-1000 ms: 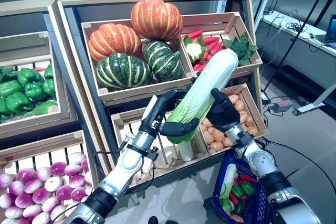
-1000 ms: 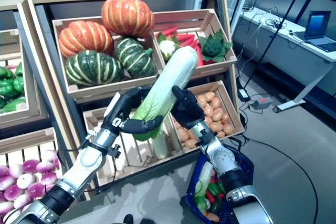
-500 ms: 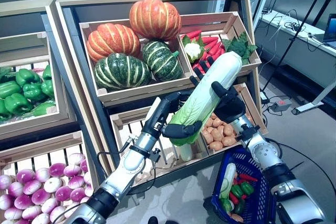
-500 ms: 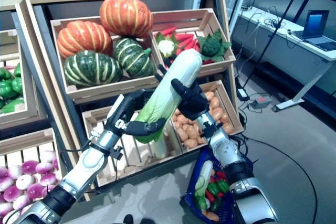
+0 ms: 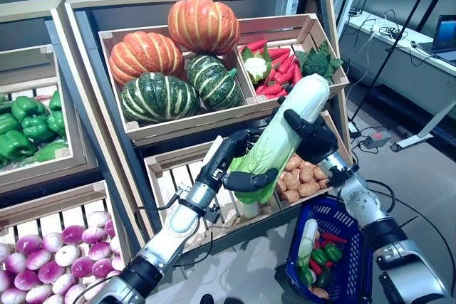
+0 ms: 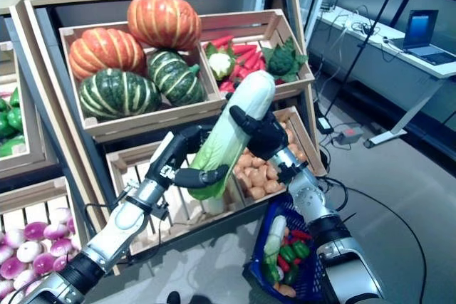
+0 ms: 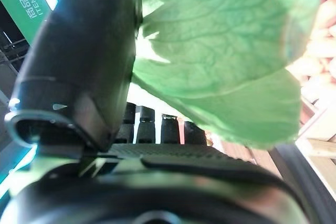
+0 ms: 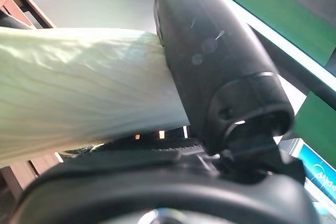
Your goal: Put vegetables into the basket
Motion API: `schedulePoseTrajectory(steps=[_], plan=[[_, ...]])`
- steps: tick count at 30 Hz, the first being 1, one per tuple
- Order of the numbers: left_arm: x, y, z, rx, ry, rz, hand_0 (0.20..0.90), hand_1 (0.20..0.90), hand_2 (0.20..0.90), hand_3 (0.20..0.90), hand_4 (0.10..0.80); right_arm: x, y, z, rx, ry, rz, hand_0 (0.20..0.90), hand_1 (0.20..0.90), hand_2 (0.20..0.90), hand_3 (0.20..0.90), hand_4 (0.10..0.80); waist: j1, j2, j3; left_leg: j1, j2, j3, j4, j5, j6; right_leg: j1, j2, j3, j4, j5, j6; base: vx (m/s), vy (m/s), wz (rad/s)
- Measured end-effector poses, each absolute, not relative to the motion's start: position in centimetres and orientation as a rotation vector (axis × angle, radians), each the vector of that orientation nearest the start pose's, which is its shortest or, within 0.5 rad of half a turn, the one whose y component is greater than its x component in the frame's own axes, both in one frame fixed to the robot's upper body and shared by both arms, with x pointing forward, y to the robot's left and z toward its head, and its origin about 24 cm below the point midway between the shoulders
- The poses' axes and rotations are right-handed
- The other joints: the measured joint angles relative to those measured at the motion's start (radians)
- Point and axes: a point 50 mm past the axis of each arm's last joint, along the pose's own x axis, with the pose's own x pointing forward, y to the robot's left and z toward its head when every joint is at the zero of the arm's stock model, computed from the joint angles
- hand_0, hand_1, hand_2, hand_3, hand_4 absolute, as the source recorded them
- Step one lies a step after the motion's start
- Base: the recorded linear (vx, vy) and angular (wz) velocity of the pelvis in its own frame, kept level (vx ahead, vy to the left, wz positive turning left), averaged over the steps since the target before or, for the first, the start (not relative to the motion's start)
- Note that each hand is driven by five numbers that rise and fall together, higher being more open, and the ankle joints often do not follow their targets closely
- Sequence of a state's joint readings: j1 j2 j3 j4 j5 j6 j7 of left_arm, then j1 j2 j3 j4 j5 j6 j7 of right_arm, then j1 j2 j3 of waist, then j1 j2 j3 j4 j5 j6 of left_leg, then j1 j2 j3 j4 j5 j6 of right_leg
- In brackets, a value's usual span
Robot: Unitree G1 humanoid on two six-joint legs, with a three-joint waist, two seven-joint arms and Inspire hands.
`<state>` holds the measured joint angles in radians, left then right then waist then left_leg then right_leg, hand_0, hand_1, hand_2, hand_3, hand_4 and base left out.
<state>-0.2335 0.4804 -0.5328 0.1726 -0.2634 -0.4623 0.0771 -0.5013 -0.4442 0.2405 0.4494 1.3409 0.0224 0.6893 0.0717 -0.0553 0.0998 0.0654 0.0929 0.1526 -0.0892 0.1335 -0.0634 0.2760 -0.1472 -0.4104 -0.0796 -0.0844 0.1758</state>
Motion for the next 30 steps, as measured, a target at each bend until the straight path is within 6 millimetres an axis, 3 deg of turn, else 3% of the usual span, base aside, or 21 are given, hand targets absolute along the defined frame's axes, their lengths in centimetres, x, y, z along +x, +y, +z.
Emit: schedulePoseTrajectory(steps=[4,5,6,7,13,21,25,30], plan=[[26.6,12.4,7.1,0.19,-0.332,-0.451,0.3,0.3,0.3,0.3,0.4,32.9,-16.6,10.9,0.809,-0.18,0.781,0.3,0.3,0.3,0.3,0.4,0.0,-0.003,-0.001,-0.001,0.0,0.001,0.0,0.0,0.0,-0.001,0.0,0.001,0.0,0.0,0.0,0.0,0.0,0.0],[26.6,12.4,7.1,0.19,-0.331,-0.451,0.34,0.34,0.34,0.34,0.427,32.9,-16.6,10.8,0.808,-0.179,0.781,0.3,0.3,0.3,0.3,0.4,0.0,-0.004,-0.001,-0.001,0.0,0.001,0.0,0.0,0.0,-0.001,0.0,0.001,0.0,0.0,0.0,0.0,0.0,0.0],[26.6,12.4,7.1,0.19,-0.331,-0.451,0.472,0.472,0.472,0.472,0.515,32.9,-16.6,10.8,0.807,-0.179,0.781,0.3,0.3,0.3,0.3,0.4,0.0,-0.004,-0.001,-0.001,0.0,0.002,0.0,0.0,0.0,-0.002,0.0,0.001,0.0,0.0,0.0,0.0,0.0,0.0],[26.6,12.4,7.1,0.191,-0.331,-0.452,0.9,0.9,0.9,0.9,0.8,32.9,-16.6,10.8,0.805,-0.178,0.781,0.3,0.3,0.3,0.3,0.4,0.0,-0.005,-0.001,-0.001,0.0,0.002,0.0,0.0,0.0,-0.002,-0.001,0.002,0.001,0.0,0.0,0.0,0.0,0.0],[26.3,12.4,6.3,0.273,-0.31,-0.504,0.9,0.9,0.9,0.9,0.8,33.1,-17.3,10.5,0.746,-0.146,0.738,0.3,0.3,0.3,0.3,0.4,0.0,-0.009,-0.003,0.001,0.001,0.016,0.0,-0.001,0.002,-0.005,-0.002,0.009,0.003,0.001,0.0,0.017,0.008,-0.02],[24.6,13.8,2.4,0.432,-0.146,-0.564,0.9,0.9,0.9,0.9,0.8,32.4,-18.3,7.9,0.696,-0.031,0.642,0.3,0.3,0.3,0.3,0.4,-0.03,-0.016,-0.003,0.0,0.008,0.044,0.0,-0.003,0.003,-0.025,-0.003,0.031,0.012,0.0,0.0,0.013,0.003,-0.08],[22.7,16.1,-1.5,0.473,0.057,-0.53,0.9,0.9,0.9,0.9,0.8,31.1,-20.7,5.9,0.697,0.017,0.538,0.3,0.3,0.3,0.3,0.4,-0.049,-0.019,-0.002,-0.001,0.014,0.07,0.0,-0.003,0.003,-0.038,-0.001,0.051,0.012,0.006,-0.004,0.014,-0.018,-0.15],[21.4,18.4,-2.8,0.477,0.14,-0.444,0.9,0.9,0.9,0.9,0.8,29.4,-24.8,4.4,0.713,0.021,0.368,0.3,0.3,0.3,0.3,0.4,-0.056,-0.026,0.002,0.004,0.02,0.098,-0.001,-0.003,0.003,-0.045,0.001,0.068,0.011,0.008,-0.006,0.012,-0.018,-0.08]])
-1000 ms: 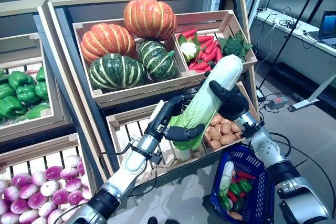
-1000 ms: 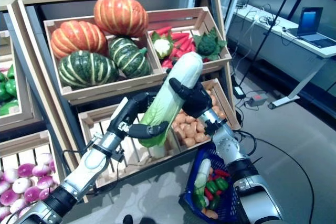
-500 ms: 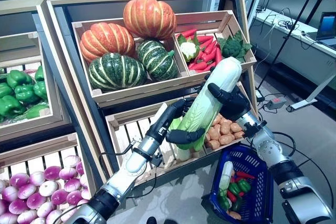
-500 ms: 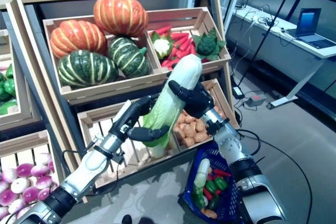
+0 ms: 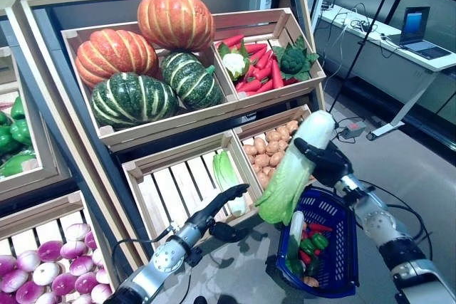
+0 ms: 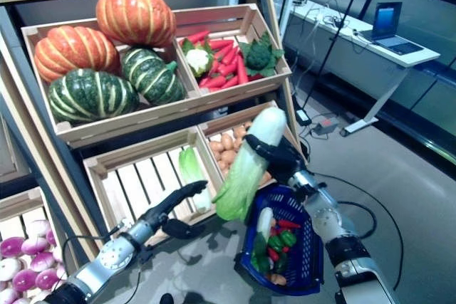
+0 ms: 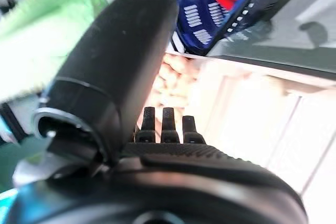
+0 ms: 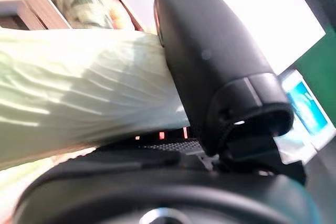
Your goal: Put vegetables into the basket
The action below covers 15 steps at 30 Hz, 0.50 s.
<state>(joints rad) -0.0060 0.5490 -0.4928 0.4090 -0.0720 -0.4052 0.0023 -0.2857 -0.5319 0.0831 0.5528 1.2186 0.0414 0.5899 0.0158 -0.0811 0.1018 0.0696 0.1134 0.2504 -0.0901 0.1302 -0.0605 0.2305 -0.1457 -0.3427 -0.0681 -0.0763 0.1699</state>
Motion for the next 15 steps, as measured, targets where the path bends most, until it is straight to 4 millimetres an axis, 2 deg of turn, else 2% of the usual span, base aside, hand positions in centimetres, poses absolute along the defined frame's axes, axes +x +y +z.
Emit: schedulePoseTrajectory(steps=[3,8,11,15], plan=[[21.6,19.6,-2.5,0.496,0.136,-0.375,0.9,0.9,0.9,0.9,0.8,28.0,-26.5,3.1,0.685,0.06,0.293,0.3,0.3,0.3,0.3,0.4,-0.002,-0.002,0.001,0.0,0.004,0.011,0.0,0.0,0.0,-0.006,0.002,0.008,0.0,0.004,-0.002,0.006,-0.021,-0.11],[22.0,20.8,-2.4,0.539,0.151,-0.277,0.9,0.9,0.9,0.9,0.8,26.3,-27.6,0.7,0.69,0.143,0.201,0.3,0.3,0.3,0.3,0.4,-0.023,-0.003,0.002,0.001,0.006,0.031,0.0,0.0,0.0,-0.013,0.002,0.031,-0.006,0.015,-0.001,0.011,-0.026,-0.12],[21.9,21.5,-3.1,0.557,0.213,-0.227,0.9,0.9,0.9,0.9,0.8,26.3,-27.8,0.5,0.686,0.157,0.161,0.3,0.3,0.3,0.3,0.4,-0.042,-0.002,0.003,0.007,0.009,0.043,0.0,-0.001,0.0,-0.013,0.004,0.039,-0.018,0.024,-0.003,0.038,-0.038,-0.13],[21.2,22.4,-4.6,0.555,0.32,-0.152,0.9,0.9,0.9,0.9,0.8,25.9,-29.1,-0.2,0.648,0.196,0.026,0.3,0.3,0.3,0.3,0.4,-0.045,0.0,0.005,0.019,0.015,0.059,-0.007,-0.006,-0.002,-0.011,0.006,0.058,-0.021,0.025,-0.004,0.072,-0.043,-0.13]])
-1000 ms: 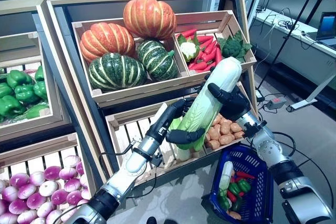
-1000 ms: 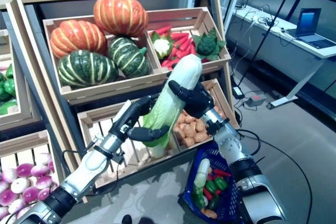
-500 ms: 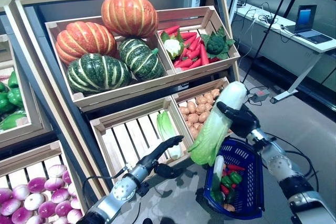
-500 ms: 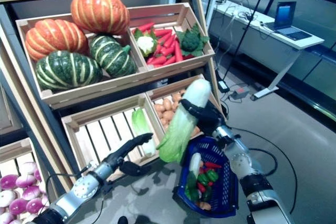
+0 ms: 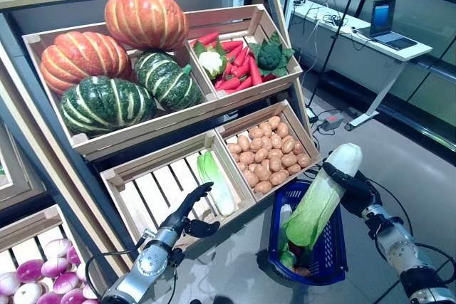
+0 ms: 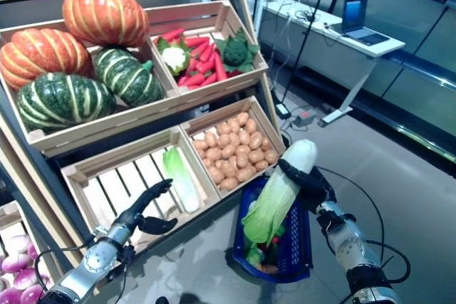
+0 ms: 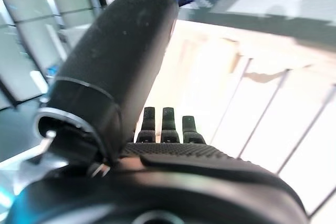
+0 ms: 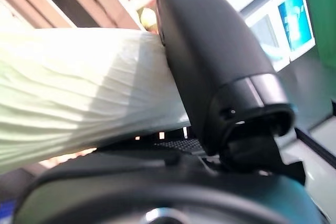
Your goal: Put vegetables into the basket
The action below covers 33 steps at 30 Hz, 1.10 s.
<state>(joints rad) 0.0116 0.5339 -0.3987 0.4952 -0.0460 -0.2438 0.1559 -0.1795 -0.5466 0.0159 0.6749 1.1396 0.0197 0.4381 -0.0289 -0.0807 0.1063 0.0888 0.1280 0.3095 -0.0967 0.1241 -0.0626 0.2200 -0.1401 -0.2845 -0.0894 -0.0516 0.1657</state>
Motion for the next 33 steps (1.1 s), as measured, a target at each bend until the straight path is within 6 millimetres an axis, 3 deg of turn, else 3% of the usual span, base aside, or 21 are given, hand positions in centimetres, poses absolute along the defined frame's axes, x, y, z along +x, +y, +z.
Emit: schedulePoseTrajectory(steps=[5,13,20,23,25,29,33], plan=[[20.6,22.7,-5.2,0.512,0.352,-0.071,0.9,0.9,0.9,0.9,0.8,25.0,-31.2,-1.0,0.577,0.224,-0.168,0.3,0.3,0.3,0.3,0.4,0.001,0.016,0.011,-0.001,-0.001,-0.004,0.001,0.0,0.0,0.0,0.001,0.0,0.001,0.001,-0.001,0.018,-0.054,-0.01],[20.7,22.6,-5.3,0.428,0.361,-0.008,0.9,0.9,0.9,0.9,0.8,23.8,-32.8,-2.7,0.18,0.398,-0.363,0.3,0.3,0.3,0.3,0.4,0.017,0.027,0.017,-0.002,-0.002,-0.009,0.002,0.0,0.0,-0.001,0.001,-0.002,0.001,0.001,-0.001,0.022,-0.057,0.01],[21.2,22.9,-4.8,0.447,0.325,0.06,0.9,0.9,0.9,0.9,0.8,24.7,-33.2,-2.4,0.171,0.403,-0.438,0.3,0.3,0.3,0.3,0.4,0.016,0.062,0.046,-0.059,0.003,-0.011,0.007,0.012,0.002,-0.056,0.004,-0.004,0.002,0.016,-0.004,-0.089,-0.034,-0.02],[23.4,22.7,-3.0,0.452,0.223,0.122,0.9,0.9,0.9,0.9,0.8,26.4,-33.5,-0.7,0.136,0.344,-0.43,0.3,0.3,0.3,0.3,0.4,0.023,0.095,0.109,-0.118,0.011,-0.031,0.035,0.018,0.007,-0.116,0.004,-0.007,0.04,0.016,-0.005,-0.28,0.014,0.06],[26.2,22.1,-0.4,0.453,0.097,0.16,0.9,0.9,0.9,0.9,0.8,28.5,-34.0,1.5,0.138,0.273,-0.449,0.3,0.3,0.3,0.3,0.4,0.03,0.119,0.188,-0.191,0.019,-0.054,0.1,0.015,0.01,-0.186,-0.004,-0.018,0.109,0.007,-0.016,-0.187,0.034,0.07],[29.9,20.6,3.9,0.434,-0.103,0.176,0.9,0.9,0.9,0.9,0.8,31.1,-34.2,4.8,0.146,0.17,-0.447,0.3,0.3,0.3,0.3,0.4,0.044,0.138,0.304,-0.277,0.029,-0.062,0.202,-0.006,0.028,-0.292,-0.029,-0.028,0.268,-0.039,-0.024,-0.144,0.041,0.02],[31.5,19.6,7.0,0.41,-0.236,0.191,0.9,0.9,0.9,0.9,0.8,32.9,-33.8,7.4,0.163,0.085,-0.428,0.3,0.3,0.3,0.3,0.4,0.048,0.117,0.373,-0.443,0.019,-0.082,0.478,-0.124,0.055,-0.482,-0.139,-0.025,0.622,-0.19,-0.039,-0.086,0.031,0.12]])
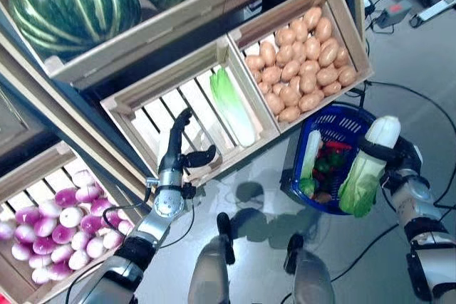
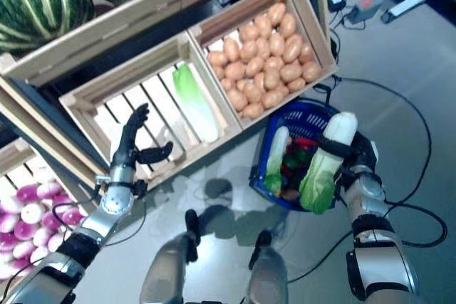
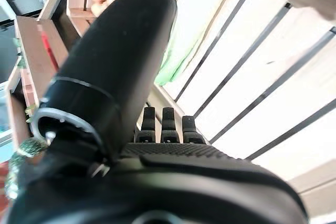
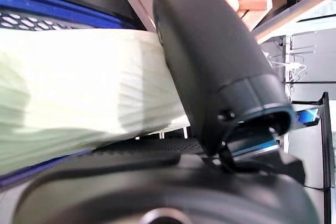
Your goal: Put vegetables into the basket
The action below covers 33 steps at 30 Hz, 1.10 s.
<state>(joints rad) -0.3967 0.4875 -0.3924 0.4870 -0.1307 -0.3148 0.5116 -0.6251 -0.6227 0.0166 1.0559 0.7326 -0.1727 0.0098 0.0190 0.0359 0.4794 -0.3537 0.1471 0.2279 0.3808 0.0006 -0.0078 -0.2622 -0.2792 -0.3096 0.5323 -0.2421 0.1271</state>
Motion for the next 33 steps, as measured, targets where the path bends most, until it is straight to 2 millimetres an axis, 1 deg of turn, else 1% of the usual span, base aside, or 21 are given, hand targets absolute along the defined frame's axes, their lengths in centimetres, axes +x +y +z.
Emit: schedulePoseTrajectory(steps=[2,3,6,9,10,12,14,15,18,19,24,29,33], plan=[[31.6,19.4,7.4,0.402,-0.257,0.2,0.9,0.9,0.9,0.9,0.8,33.1,-33.9,8.1,0.182,0.061,-0.432,0.3,0.3,0.3,0.3,0.4,0.0,0.002,0.015,-0.072,0.0,-0.012,0.117,-0.053,0.003,-0.059,-0.031,0.007,0.111,-0.048,0.001,-0.049,0.036,0.16],[31.6,19.4,7.5,0.401,-0.263,0.201,0.9,0.9,0.9,0.9,0.8,33.2,-34.0,8.3,0.179,0.056,-0.433,0.3,0.3,0.3,0.3,0.4,0.001,0.003,0.016,-0.094,0.002,-0.014,0.149,-0.064,0.007,-0.079,-0.038,0.009,0.141,-0.06,-0.003,-0.041,0.033,0.12],[31.5,19.5,7.7,0.397,-0.276,0.216,0.9,0.9,0.9,0.9,0.8,33.7,-34.4,9.8,0.165,0.019,-0.436,0.3,0.3,0.3,0.3,0.4,0.004,0.005,0.026,-0.215,0.008,-0.035,0.311,-0.125,0.017,-0.189,-0.074,0.033,0.306,-0.125,-0.007,-0.045,0.034,0.08],[31.5,19.3,7.9,0.386,-0.289,0.217,0.9,0.9,0.9,0.9,0.8,34.2,-34.4,11.0,0.161,-0.011,-0.455,0.3,0.3,0.3,0.3,0.4,0.004,0.006,0.035,-0.303,0.005,-0.043,0.42,-0.158,0.024,-0.278,-0.099,0.058,0.42,-0.166,-0.012,-0.061,0.028,0.09],[31.6,18.8,8.3,0.37,-0.308,0.2,0.9,0.9,0.9,0.9,0.8,34.2,-34.7,11.5,0.151,-0.02,-0.462,0.3,0.3,0.3,0.3,0.4,0.004,0.012,0.041,-0.349,0.004,-0.055,0.47,-0.174,0.027,-0.314,-0.114,0.06,0.472,-0.187,-0.012,-0.047,0.013,0.21],[31.6,18.3,8.6,0.36,-0.332,0.181,0.9,0.9,0.9,0.9,0.8,34.2,-34.8,11.8,0.125,-0.02,-0.461,0.3,0.3,0.3,0.3,0.4,0.005,0.014,0.042,-0.396,0.0,-0.063,0.508,-0.18,0.03,-0.361,-0.127,0.067,0.521,-0.204,-0.017,-0.049,0.006,0.16],[31.6,17.7,9.0,0.343,-0.356,0.167,0.9,0.9,0.9,0.9,0.8,34.4,-34.7,12.1,0.113,-0.023,-0.453,0.3,0.3,0.3,0.3,0.4,0.007,0.014,0.042,-0.443,-0.005,-0.068,0.546,-0.183,0.031,-0.412,-0.139,0.08,0.57,-0.218,-0.015,-0.055,0.019,0.09],[31.6,17.5,9.3,0.336,-0.37,0.168,0.9,0.9,0.9,0.9,0.8,34.6,-34.5,12.4,0.102,-0.024,-0.441,0.9,0.9,0.9,0.9,0.8,0.005,0.016,0.042,-0.469,-0.006,-0.075,0.569,-0.187,0.03,-0.436,-0.14,0.084,0.592,-0.225,-0.021,-0.056,0.036,0.03],[31.7,17.1,10.2,0.316,-0.418,0.174,0.9,0.9,0.9,0.9,0.8,35.1,-34.0,12.9,0.094,-0.023,-0.422,0.9,0.9,0.9,0.9,0.8,0.006,0.017,0.043,-0.529,0.007,-0.085,0.626,-0.199,0.03,-0.495,-0.139,0.096,0.648,-0.238,-0.025,-0.051,0.017,-0.03],[31.8,17.0,10.5,0.309,-0.434,0.177,0.9,0.9,0.9,0.9,0.8,35.2,-34.0,12.9,0.096,-0.022,-0.421,0.9,0.9,0.9,0.9,0.8,0.007,0.017,0.043,-0.543,0.007,-0.085,0.638,-0.199,0.03,-0.511,-0.139,0.105,0.661,-0.24,-0.028,-0.037,-0.001,-0.03],[32.1,16.8,11.8,0.284,-0.497,0.188,0.9,0.9,0.9,0.9,0.8,35.4,-33.8,13.1,0.087,-0.02,-0.412,0.9,0.9,0.9,0.9,0.8,0.005,0.017,0.043,-0.578,0.009,-0.091,0.673,-0.202,0.03,-0.55,-0.14,0.112,0.704,-0.25,-0.034,-0.007,0.0,-0.01],[32.3,16.3,13.4,0.249,-0.563,0.182,0.9,0.9,0.9,0.9,0.8,35.4,-33.9,13.4,0.085,-0.027,-0.413,0.9,0.9,0.9,0.9,0.8,-0.001,0.017,0.043,-0.618,0.009,-0.107,0.691,-0.199,0.026,-0.583,-0.14,0.112,0.729,-0.257,-0.04,0.0,0.0,0.0],[32.6,16.2,14.3,0.242,-0.593,0.192,0.9,0.9,0.9,0.9,0.8,35.4,-33.9,13.3,0.086,-0.024,-0.395,0.9,0.9,0.9,0.9,0.8,-0.002,0.017,0.043,-0.621,0.01,-0.108,0.69,-0.2,0.023,-0.584,-0.139,0.109,0.728,-0.259,-0.043,0.0,0.0,0.0]])
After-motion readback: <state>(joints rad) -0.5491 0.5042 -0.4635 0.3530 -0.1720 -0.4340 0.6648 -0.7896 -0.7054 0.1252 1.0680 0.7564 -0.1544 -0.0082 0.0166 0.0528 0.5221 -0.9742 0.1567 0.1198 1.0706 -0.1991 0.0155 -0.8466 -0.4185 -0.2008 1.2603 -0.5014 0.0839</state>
